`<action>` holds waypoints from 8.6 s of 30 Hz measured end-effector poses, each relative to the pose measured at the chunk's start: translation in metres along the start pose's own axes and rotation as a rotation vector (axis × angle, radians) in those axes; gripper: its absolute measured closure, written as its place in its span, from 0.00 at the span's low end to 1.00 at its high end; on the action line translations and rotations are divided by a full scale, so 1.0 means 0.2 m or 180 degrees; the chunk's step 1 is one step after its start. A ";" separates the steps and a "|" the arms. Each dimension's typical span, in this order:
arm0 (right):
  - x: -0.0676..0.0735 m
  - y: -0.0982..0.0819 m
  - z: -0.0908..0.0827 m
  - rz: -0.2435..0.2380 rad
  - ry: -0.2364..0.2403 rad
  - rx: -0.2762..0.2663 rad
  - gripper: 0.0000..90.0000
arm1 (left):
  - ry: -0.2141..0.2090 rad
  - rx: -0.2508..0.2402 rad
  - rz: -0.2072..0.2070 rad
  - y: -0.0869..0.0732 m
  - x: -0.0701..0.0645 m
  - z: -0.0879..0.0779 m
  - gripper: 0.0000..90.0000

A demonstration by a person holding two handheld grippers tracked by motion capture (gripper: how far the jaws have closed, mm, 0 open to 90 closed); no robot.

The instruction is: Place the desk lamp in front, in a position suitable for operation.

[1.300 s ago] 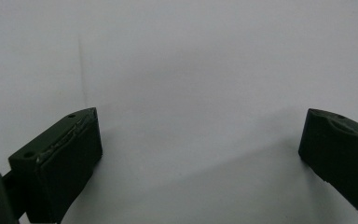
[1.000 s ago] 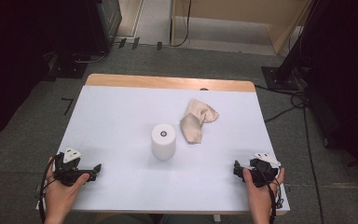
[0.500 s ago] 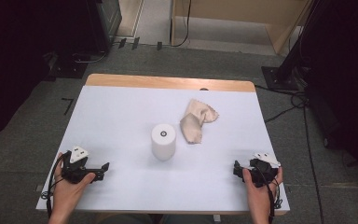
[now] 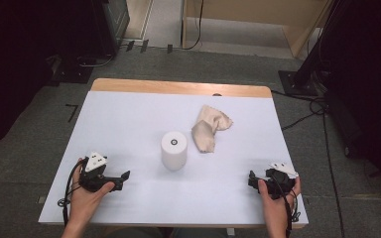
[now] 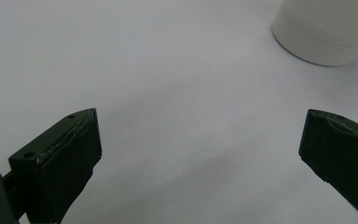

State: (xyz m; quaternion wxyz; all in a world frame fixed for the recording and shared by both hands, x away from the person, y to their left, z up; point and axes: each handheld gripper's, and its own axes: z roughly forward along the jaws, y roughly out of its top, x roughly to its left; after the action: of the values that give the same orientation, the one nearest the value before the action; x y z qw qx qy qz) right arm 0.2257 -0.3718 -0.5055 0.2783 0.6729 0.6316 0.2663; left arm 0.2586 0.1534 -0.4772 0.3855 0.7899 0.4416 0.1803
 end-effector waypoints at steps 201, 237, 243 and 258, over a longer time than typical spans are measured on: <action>0.67 0.64 -0.27 -0.1185 0.1369 -0.1113 1.00 | -0.0765 -0.0669 0.0565 0.11 -0.30 0.18 0.09; 0.80 0.31 0.29 -0.0620 0.0701 0.0011 0.17 | -0.0801 -0.0782 0.0557 0.07 -0.31 0.17 0.08; 0.73 0.29 0.25 -0.0643 0.0806 -0.0216 0.75 | -0.0809 -0.0812 0.0545 0.05 -0.31 0.16 0.08; 0.61 0.27 -0.07 -0.0417 0.1783 -0.0660 0.90 | -0.0714 -0.0827 0.0653 0.07 -0.34 0.13 0.09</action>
State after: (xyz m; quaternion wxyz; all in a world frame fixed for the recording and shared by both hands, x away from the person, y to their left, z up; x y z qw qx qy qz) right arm 0.2620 -0.2530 -0.4563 0.1772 0.4991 0.6952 0.4860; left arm 0.2455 0.0808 -0.4794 0.5106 0.7894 0.2861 0.1850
